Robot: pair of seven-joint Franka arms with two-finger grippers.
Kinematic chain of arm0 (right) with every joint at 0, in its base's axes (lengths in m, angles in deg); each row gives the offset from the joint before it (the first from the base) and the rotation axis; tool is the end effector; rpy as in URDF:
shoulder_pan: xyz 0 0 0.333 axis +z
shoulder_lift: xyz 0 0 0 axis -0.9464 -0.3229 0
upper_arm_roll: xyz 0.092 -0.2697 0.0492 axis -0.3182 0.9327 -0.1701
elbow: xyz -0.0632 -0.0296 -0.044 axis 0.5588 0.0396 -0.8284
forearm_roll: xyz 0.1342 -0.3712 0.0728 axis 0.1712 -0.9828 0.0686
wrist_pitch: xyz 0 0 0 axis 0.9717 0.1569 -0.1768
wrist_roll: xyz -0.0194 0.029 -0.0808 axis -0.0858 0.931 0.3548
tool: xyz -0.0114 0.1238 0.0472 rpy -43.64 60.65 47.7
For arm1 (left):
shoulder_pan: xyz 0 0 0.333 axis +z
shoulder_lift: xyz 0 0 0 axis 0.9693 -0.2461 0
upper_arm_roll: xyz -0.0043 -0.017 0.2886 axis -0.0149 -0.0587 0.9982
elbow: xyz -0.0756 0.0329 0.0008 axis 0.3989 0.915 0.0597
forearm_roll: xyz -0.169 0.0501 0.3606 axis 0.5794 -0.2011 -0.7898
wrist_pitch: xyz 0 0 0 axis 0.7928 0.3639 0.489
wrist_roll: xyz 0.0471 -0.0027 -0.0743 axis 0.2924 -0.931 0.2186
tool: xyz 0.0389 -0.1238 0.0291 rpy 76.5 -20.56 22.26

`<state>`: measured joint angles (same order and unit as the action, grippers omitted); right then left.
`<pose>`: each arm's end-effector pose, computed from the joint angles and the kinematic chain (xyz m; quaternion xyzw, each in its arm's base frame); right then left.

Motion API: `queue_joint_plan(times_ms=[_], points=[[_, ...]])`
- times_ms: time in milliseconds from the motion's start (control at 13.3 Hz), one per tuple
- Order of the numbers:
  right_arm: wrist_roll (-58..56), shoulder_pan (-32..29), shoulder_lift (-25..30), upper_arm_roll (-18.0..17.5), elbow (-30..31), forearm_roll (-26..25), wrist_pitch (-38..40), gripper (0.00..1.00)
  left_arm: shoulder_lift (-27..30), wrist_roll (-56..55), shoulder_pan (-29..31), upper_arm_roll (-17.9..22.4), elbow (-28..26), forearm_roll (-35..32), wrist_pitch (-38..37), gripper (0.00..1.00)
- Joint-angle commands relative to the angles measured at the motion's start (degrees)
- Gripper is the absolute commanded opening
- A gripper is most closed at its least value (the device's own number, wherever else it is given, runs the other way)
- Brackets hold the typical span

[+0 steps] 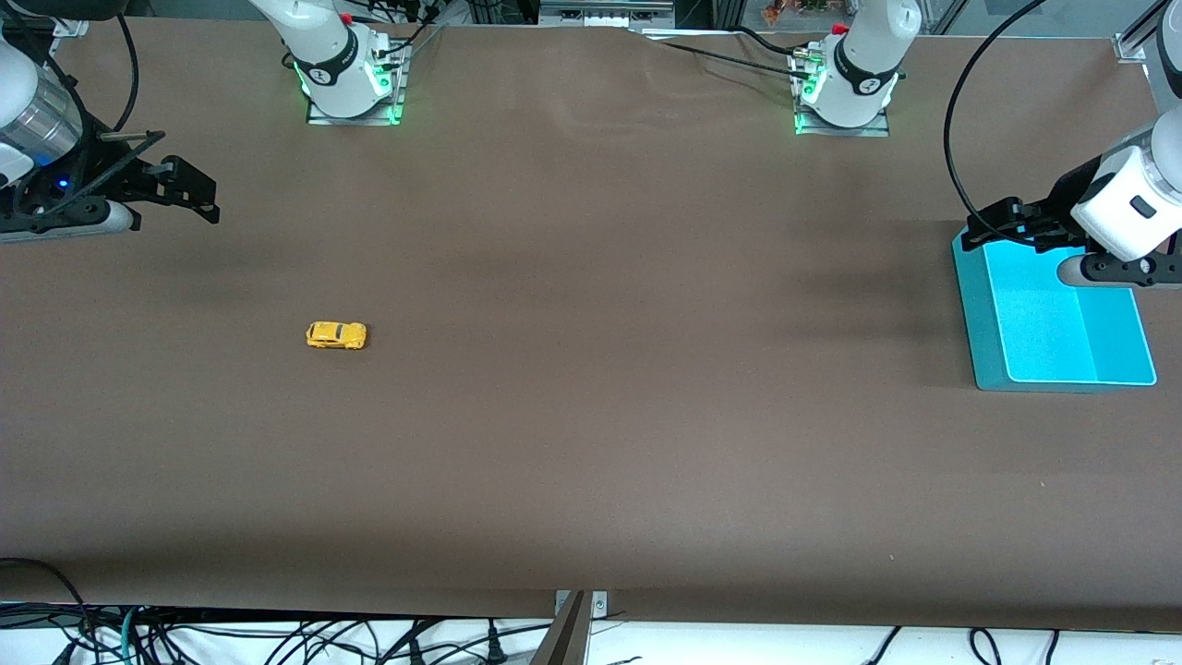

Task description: Wind and store yellow beetle car

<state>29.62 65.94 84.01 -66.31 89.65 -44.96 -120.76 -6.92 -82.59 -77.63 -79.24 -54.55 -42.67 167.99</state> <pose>0.5474 0.0410 0.5298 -0.9985 -0.0544 0.0079 0.0029 0.5686 -0.0152 0.5127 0.9969 0.0118 -0.0674 0.0382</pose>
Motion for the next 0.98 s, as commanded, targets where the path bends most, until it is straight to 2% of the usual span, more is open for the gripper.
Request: queue_joint_plan(times_ms=[0,901], points=[[1.3,-0.2,-0.1,-0.4,-1.0,-0.2,1.5,1.00,-0.8,0.9,-1.1,0.5,2.1,-1.0,-1.3,1.00],[1.2,-0.3,-0.4,-0.4,-1.2,-0.1,1.8,1.00,-0.9,0.9,-0.8,0.5,2.1,-1.0,-1.3,1.00]])
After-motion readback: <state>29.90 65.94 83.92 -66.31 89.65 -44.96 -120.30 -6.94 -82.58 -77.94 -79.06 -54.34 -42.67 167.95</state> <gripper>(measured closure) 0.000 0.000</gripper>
